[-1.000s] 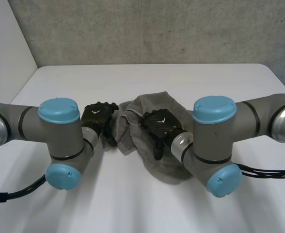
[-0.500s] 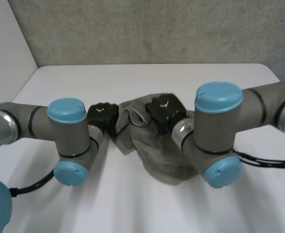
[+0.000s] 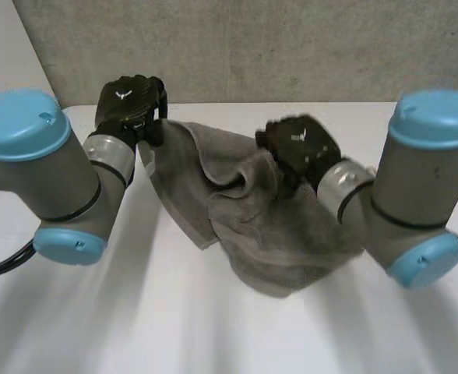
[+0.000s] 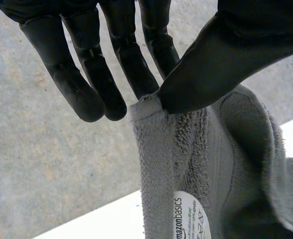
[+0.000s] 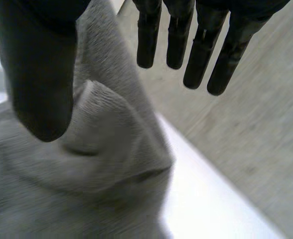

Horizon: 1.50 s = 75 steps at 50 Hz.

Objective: Fold the towel.

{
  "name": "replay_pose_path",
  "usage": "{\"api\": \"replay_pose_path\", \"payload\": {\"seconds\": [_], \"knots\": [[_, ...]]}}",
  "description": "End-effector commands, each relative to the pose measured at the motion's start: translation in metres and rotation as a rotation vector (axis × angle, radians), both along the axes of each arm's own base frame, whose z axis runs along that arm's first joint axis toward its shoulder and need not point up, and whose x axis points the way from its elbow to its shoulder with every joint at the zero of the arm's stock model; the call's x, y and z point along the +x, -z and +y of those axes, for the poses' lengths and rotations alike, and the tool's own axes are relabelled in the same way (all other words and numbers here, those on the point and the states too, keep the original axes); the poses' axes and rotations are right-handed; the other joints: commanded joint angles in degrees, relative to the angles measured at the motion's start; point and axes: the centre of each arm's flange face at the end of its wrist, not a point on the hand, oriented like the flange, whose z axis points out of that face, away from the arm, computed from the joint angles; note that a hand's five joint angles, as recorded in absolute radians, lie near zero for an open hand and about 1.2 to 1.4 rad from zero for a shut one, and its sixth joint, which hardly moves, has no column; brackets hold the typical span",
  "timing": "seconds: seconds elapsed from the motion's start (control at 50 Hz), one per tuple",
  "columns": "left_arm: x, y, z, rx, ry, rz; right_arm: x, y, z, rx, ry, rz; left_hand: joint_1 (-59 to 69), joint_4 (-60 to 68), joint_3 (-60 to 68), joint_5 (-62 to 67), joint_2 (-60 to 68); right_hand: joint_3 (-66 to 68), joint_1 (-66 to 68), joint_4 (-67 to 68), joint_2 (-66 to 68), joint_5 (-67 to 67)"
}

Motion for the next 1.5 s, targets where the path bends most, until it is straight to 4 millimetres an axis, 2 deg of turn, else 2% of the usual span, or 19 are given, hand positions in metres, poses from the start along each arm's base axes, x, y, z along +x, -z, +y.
{"api": "replay_pose_path", "payload": {"seconds": [0.02,0.16,0.44,0.5,0.54,0.62,0.66,0.72,0.76,0.88,0.92,0.98,1.02,1.14,1.26,1.36,1.42,1.46,1.5], "knots": [[0.008,0.021,0.012,0.066,-0.001,-0.043,0.005,0.040,0.040,0.227,-0.035,-0.038,-4.4,-8.0,-9.3,-16.3,-7.2,-7.9,-8.0,-7.8,-8.2,-5.9],[0.023,0.034,0.005,0.105,-0.042,-0.060,0.012,0.079,0.050,0.308,-0.049,-0.011,-4.6,-8.2,-9.5,-16.4,-7.4,-8.1,-8.2,-8.0,-8.4,-6.1],[0.032,0.046,-0.002,0.138,-0.073,-0.062,0.024,0.112,0.043,0.328,-0.049,0.024,-4.6,-8.2,-9.5,-16.4,-7.4,-3.8,-4.0,-3.8,-4.2,-1.9],[0.032,0.047,-0.003,0.140,-0.073,-0.063,0.026,0.115,0.038,0.321,-0.036,0.026,-4.6,-8.2,-9.5,-16.4,-7.4,5.4,5.2,5.5,5.1,7.4],[0.032,0.047,-0.002,0.138,-0.074,-0.062,0.027,0.114,0.034,0.310,-0.028,0.024,-4.6,-8.2,-9.5,-16.4,-7.4,32.5,32.3,32.6,32.2,34.5],[0.032,0.048,-0.003,0.140,-0.074,-0.063,0.029,0.110,0.031,0.289,-0.028,0.025,-4.8,-8.4,-9.6,-16.6,-7.5,55.0,54.9,55.1,54.7,57.0],[0.032,0.048,-0.003,0.140,-0.074,-0.063,0.030,0.106,0.029,0.273,-0.024,0.020,-4.8,-8.4,-9.6,-16.6,-7.5,55.1,55.0,55.2,54.8,57.1],[0.032,0.047,-0.003,0.136,-0.073,-0.061,0.029,0.093,0.024,0.238,-0.015,0.001,-4.8,-8.4,-9.6,-16.6,-7.5,55.1,55.0,55.2,54.8,57.1],[0.031,0.042,-0.005,0.118,-0.073,-0.059,0.032,0.058,0.020,0.149,-0.023,-0.044,-4.8,-8.4,-9.6,-16.6,-7.5,55.1,55.0,55.2,54.8,57.1],[0.028,0.018,-0.015,0.043,-0.078,-0.029,0.029,0.006,0.001,-0.021,-0.016,-0.085,-4.8,-8.4,-9.6,-16.6,-7.5,55.1,55.0,55.2,54.8,57.1],[0.031,-0.012,-0.033,-0.049,-0.104,0.016,0.015,-0.034,-0.028,-0.183,0.037,-0.113,-4.1,-7.7,-8.9,-15.9,-6.9,55.1,55.0,55.2,54.8,57.1],[0.037,-0.029,-0.044,-0.099,-0.131,0.040,0.006,-0.057,-0.042,-0.275,0.068,-0.135,-3.8,-7.3,-8.6,-15.6,-6.5,55.1,55.0,55.2,54.8,57.1],[0.053,-0.062,-0.061,-0.188,-0.180,0.081,-0.006,-0.098,-0.055,-0.435,0.078,-0.226,-3.8,-7.3,-8.6,-15.6,-6.5,55.1,55.0,55.2,54.8,57.1],[0.061,-0.103,-0.057,-0.307,-0.192,0.141,-0.024,-0.128,-0.060,-0.557,0.007,-0.386,-3.9,-7.5,-8.8,-15.7,-6.7,55.1,55.0,55.2,54.8,57.1],[0.067,-0.089,-0.045,-0.264,-0.190,0.118,-0.049,-0.107,-0.067,-0.396,-0.021,-0.417,-4.1,-7.7,-8.9,-15.9,-6.9,55.1,55.0,55.2,54.8,57.1],[0.072,-0.044,-0.028,-0.124,-0.188,0.049,-0.068,-0.053,-0.063,-0.010,-0.077,-0.330,-4.4,-8.0,-9.3,-16.3,-7.2,55.1,55.0,55.2,54.8,57.1],[0.074,-0.032,-0.022,-0.082,-0.186,0.026,-0.075,-0.035,-0.066,0.099,-0.056,-0.300,-4.4,-8.0,-9.3,-16.3,-7.2,55.1,55.0,55.2,54.8,57.1],[0.076,-0.009,-0.008,0.002,-0.160,-0.013,-0.093,0.000,-0.071,0.293,0.000,-0.233,-4.6,-8.2,-9.5,-16.4,-7.4,55.1,55.0,55.2,54.8,57.1],[0.077,0.002,-0.002,0.038,-0.139,-0.034,-0.102,0.012,-0.071,0.363,0.026,-0.194,-4.8,-8.4,-9.6,-16.6,-7.5,55.1,55.0,55.2,54.8,57.1]]}}
